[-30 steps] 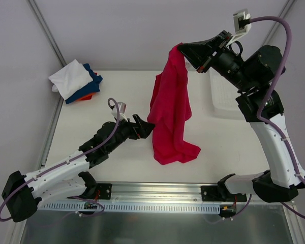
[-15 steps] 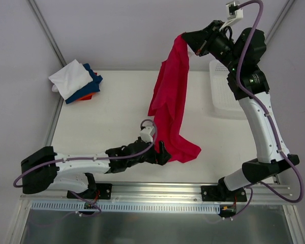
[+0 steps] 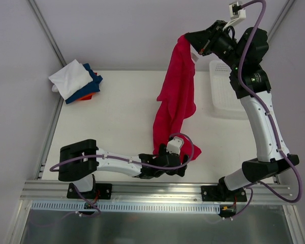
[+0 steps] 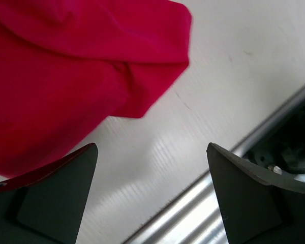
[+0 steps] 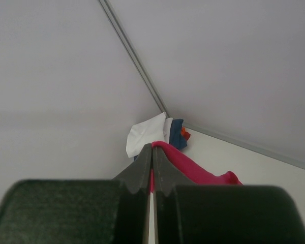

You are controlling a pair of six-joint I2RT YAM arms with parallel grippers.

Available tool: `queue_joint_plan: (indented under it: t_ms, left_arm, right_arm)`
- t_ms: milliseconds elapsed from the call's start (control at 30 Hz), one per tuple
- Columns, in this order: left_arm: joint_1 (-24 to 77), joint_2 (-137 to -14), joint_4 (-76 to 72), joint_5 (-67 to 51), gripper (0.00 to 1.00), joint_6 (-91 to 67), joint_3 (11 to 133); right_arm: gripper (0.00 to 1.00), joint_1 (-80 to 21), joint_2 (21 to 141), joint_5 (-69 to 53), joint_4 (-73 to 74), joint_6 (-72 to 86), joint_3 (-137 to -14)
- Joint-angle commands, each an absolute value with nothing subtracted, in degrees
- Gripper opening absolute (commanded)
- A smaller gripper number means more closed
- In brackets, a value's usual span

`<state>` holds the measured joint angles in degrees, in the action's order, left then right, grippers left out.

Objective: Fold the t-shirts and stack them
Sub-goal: Flatten the tshirt out

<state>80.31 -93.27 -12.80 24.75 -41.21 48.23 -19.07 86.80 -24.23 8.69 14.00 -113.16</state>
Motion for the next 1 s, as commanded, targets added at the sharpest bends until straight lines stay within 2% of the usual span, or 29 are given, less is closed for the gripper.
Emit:
queue_joint_plan:
  t_ms: [0, 167, 400, 500, 600, 633, 700, 733, 800, 833, 967]
  left_arm:
    - [80.3, -96.0, -8.3, 33.7, 0.9, -38.1, 51.9]
    - [80.3, -99.4, -5.4, 41.0, 0.88, -35.3, 54.8]
    - [80.3, -101.9, -5.3, 44.4, 0.86, -32.4, 57.3]
    - [80.3, -102.6, -5.2, 45.0, 0.81, -32.3, 57.7]
    - [80.2, -103.2, -5.3, 45.2, 0.71, -32.3, 57.7]
    - [80.3, -103.3, -5.2, 45.3, 0.6, -32.3, 57.7]
    - [80.3, -103.5, -5.1, 45.1, 0.52, -32.7, 57.7]
    - [80.3, -103.6, -5.0, 45.0, 0.42, -33.0, 57.6]
    - [80.3, -103.5, -4.8, 44.8, 0.35, -33.2, 57.5]
    - [80.3, -103.6, -4.6, 45.0, 0.27, -33.4, 57.4]
    - [80.3, -103.4, -4.1, 45.3, 0.2, -33.7, 57.3]
  right_arm:
    - [0.01, -18.4, 83.1, -26.3, 3.4, 14.9, -112.5]
    - [0.0, -17.9, 82.3, -26.9, 2.6, 15.1, -110.7]
    - [0.01, -17.5, 81.6, -27.5, 1.6, 15.6, -108.8]
    - [0.01, -17.3, 81.6, -27.7, 1.4, 15.7, -108.3]
    - [0.01, -17.1, 81.3, -27.8, 1.1, 15.9, -107.7]
    - [0.01, -17.0, 81.2, -27.8, 1.0, 16.0, -107.6]
    - [0.0, -16.9, 81.0, -27.8, 0.8, 16.1, -107.3]
    - [0.01, -16.8, 81.0, -27.8, 0.8, 16.1, -107.2]
    - [0.01, -16.8, 80.9, -27.8, 0.8, 16.2, -106.9]
    - [0.01, -16.7, 80.8, -27.8, 0.6, 16.3, -106.8]
    - [0.0, -16.4, 80.5, -27.9, 0.4, 16.5, -106.3]
